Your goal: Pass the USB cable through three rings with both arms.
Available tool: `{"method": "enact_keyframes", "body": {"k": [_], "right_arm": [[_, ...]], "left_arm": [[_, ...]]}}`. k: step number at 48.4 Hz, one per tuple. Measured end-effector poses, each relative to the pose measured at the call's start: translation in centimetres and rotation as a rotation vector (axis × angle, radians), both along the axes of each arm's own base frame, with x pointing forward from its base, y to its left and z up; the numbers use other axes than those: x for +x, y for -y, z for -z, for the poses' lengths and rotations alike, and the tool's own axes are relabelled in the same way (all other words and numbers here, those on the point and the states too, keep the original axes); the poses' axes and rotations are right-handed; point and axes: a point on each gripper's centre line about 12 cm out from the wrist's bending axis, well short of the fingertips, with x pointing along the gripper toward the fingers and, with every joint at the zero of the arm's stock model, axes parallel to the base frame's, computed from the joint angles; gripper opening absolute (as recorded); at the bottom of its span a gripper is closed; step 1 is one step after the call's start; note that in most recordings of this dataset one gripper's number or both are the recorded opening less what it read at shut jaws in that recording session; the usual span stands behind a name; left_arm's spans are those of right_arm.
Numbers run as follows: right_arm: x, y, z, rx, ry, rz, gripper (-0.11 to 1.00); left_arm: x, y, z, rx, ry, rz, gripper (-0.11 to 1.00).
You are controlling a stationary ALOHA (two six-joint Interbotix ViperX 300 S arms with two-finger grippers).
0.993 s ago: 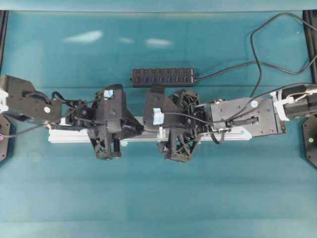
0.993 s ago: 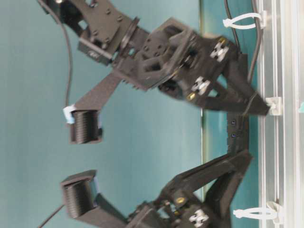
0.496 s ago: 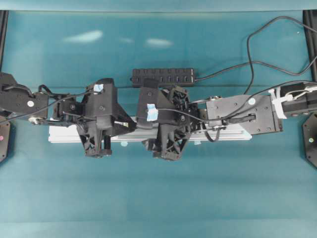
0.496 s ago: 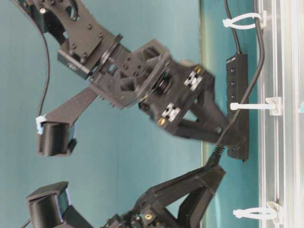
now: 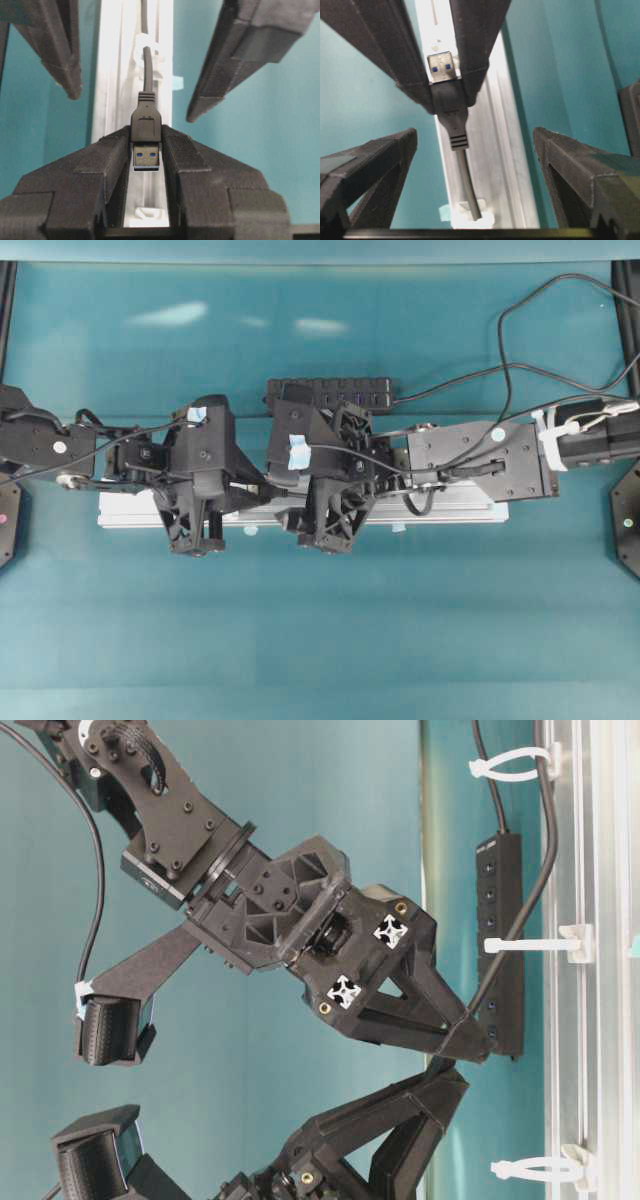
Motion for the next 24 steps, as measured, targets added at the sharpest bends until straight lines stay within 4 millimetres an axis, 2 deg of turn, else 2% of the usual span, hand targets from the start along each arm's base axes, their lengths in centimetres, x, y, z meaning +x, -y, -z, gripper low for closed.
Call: {"method": "enact_keyframes", "body": {"k": [15,20,24], "right_arm": [[0.06,-0.06,0.77,-0.001,-0.018,-0.002,0.76],[0.08,-0.14,0.82,-0.001,-0.019,-0.004,0.67],[0.09,-0.2,0.89,-0.002,-0.02,-0.007,0.51]], "left_arm": [[-0.01,0.0,0.01,0.0,-0.002,0.0,0.22],[-0.01,0.0,0.01,0.001,-0.002,0.001,0.22],[-0.05,0.0,0.07,0.0,-0.003,0.0,0.22]]}}
